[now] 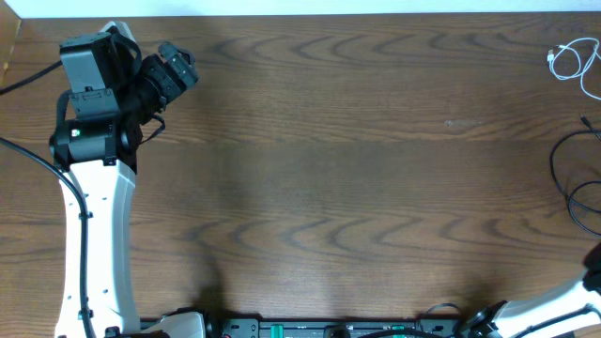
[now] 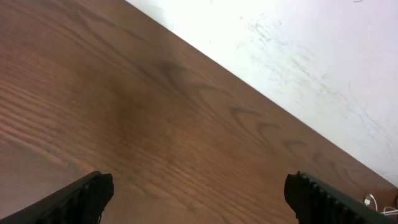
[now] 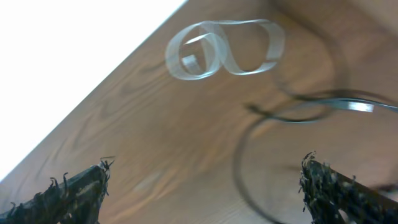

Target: Untangle cables

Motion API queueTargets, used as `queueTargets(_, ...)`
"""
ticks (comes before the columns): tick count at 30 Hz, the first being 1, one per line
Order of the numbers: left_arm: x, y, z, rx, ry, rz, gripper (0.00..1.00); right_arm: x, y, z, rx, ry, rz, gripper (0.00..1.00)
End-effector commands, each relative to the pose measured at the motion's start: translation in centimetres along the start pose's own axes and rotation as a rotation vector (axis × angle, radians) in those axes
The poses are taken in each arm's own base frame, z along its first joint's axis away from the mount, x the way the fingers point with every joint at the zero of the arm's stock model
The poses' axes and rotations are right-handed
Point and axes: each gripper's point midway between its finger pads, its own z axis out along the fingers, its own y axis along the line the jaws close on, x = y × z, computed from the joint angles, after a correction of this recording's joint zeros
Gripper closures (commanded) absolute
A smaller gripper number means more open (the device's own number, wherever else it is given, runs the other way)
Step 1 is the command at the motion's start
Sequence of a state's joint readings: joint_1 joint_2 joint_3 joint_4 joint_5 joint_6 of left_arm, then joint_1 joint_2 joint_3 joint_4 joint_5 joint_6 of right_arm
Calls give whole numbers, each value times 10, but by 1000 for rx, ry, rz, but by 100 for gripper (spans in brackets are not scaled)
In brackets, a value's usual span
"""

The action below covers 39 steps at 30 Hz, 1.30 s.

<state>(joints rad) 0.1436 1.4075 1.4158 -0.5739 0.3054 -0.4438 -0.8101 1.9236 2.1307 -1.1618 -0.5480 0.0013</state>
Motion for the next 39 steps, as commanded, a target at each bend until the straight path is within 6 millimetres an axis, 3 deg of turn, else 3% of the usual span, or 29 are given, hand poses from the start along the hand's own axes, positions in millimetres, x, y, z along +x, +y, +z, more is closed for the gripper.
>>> queueTargets(1, -8, -3, 0, 8, -23, 19, 6, 14, 88, -19, -128, 5, -221, 1)
queueTargets(6, -5, -1, 0, 1, -11, 16, 5, 61, 174, -15, -215, 109, -393, 2)
queueTargets(11, 11, 7, 0, -34, 52, -3, 5, 110, 224, 0, -147, 213, -567, 1)
queueTargets(16, 13, 8, 0, -38, 61, -6, 6, 125, 233, 0, 50, 197, -593, 1)
queueTargets(20, 13, 8, 0, -38, 61, -5, 6, 127, 229, -30, 183, 132, -538, 1)
queueTargets(24, 13, 8, 0, -38, 61, -5, 5, 140, 237, -65, 138, 122, -552, 1)
queueTargets(28, 13, 8, 0, -38, 61, -6, 5, 140, 239, -83, 120, 85, -553, 1)
queueTargets(39, 13, 8, 0, -38, 61, -6, 5, 147, 232, -90, 134, 116, -566, 1)
